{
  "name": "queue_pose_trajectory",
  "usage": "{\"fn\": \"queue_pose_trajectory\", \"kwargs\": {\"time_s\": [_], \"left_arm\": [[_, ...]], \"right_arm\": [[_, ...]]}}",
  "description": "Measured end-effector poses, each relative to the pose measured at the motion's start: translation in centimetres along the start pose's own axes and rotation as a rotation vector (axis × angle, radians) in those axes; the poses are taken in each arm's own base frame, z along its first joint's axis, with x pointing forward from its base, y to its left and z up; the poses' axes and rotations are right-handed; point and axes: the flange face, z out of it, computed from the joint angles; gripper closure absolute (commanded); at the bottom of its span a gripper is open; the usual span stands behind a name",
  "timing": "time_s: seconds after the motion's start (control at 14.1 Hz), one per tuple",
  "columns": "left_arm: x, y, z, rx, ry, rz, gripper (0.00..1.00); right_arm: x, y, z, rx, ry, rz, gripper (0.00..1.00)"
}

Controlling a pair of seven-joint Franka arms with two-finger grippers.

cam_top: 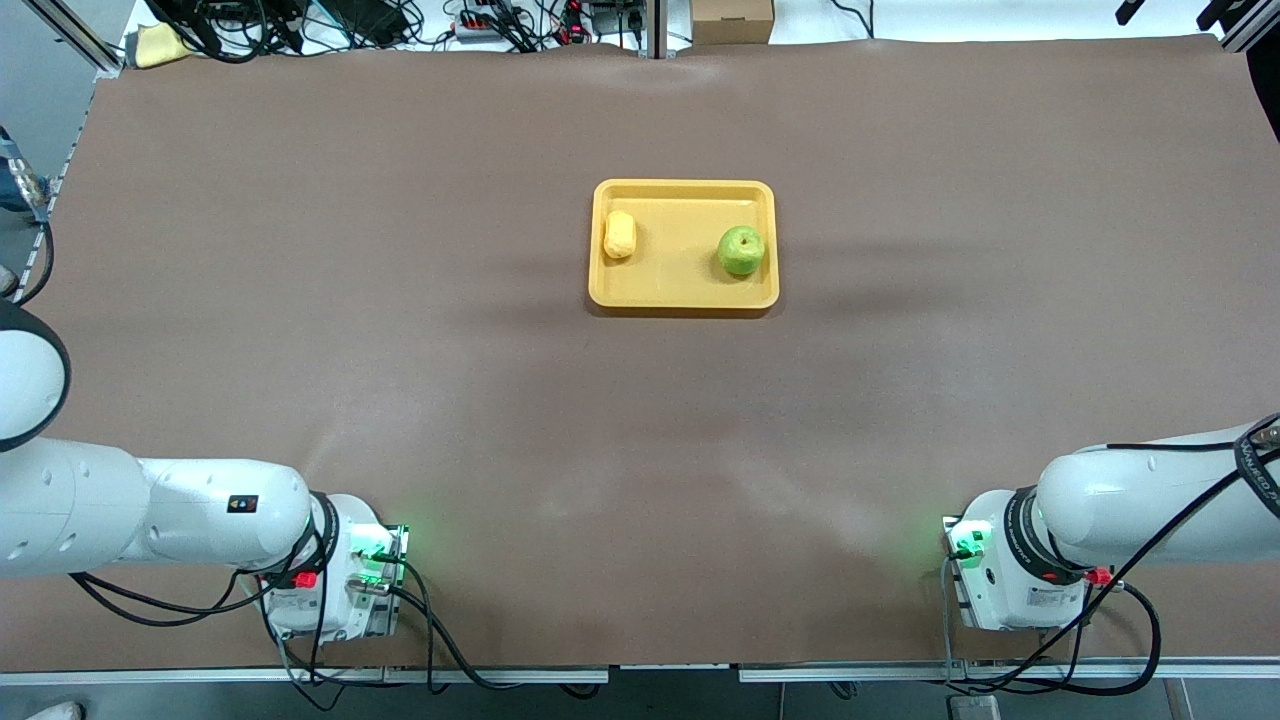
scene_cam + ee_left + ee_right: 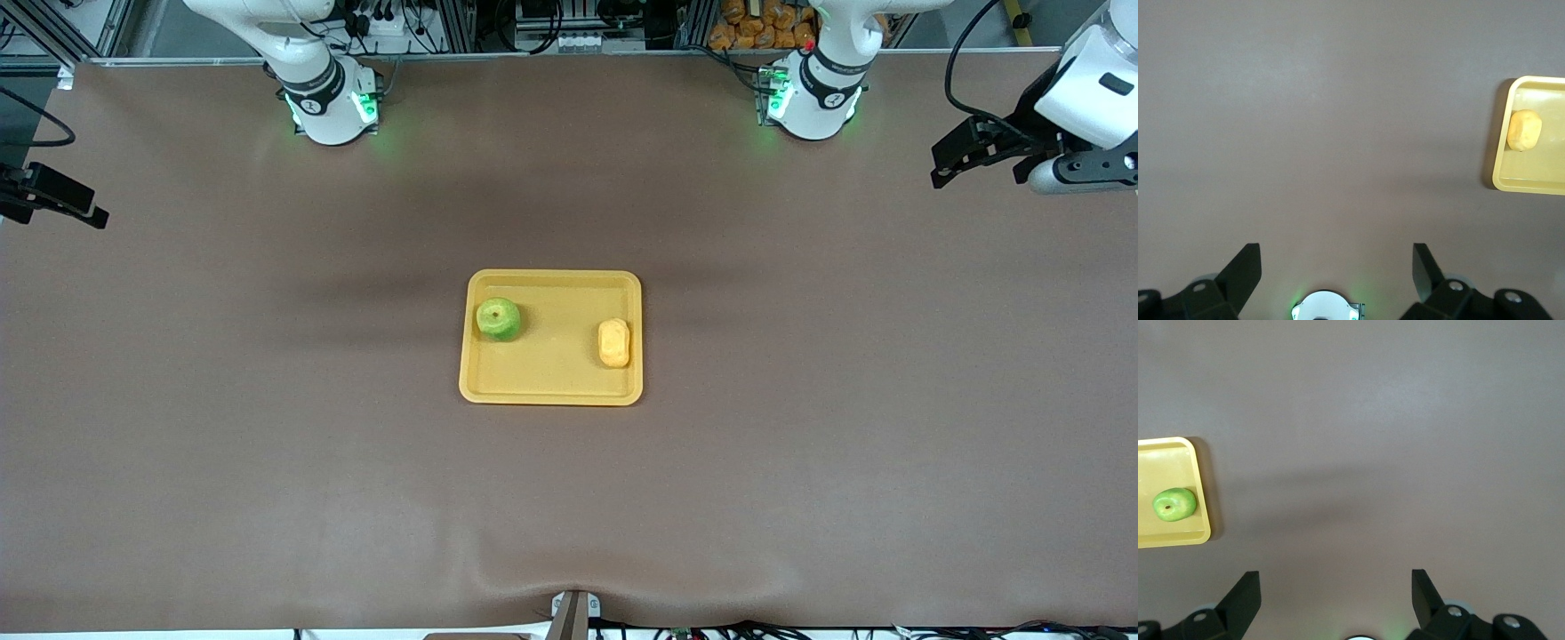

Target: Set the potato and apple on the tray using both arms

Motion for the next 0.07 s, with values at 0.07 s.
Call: {"fn": "queue_pose_trajectory", "kwargs": {"time_s": [0.07], "left_arm": [[0.01,-0.01,-0.15,-0.001,0.003,0.000,0.00]], "right_arm": [[-0.01,0.00,-0.04,0.000,0.001,0.000,0.00]]}}
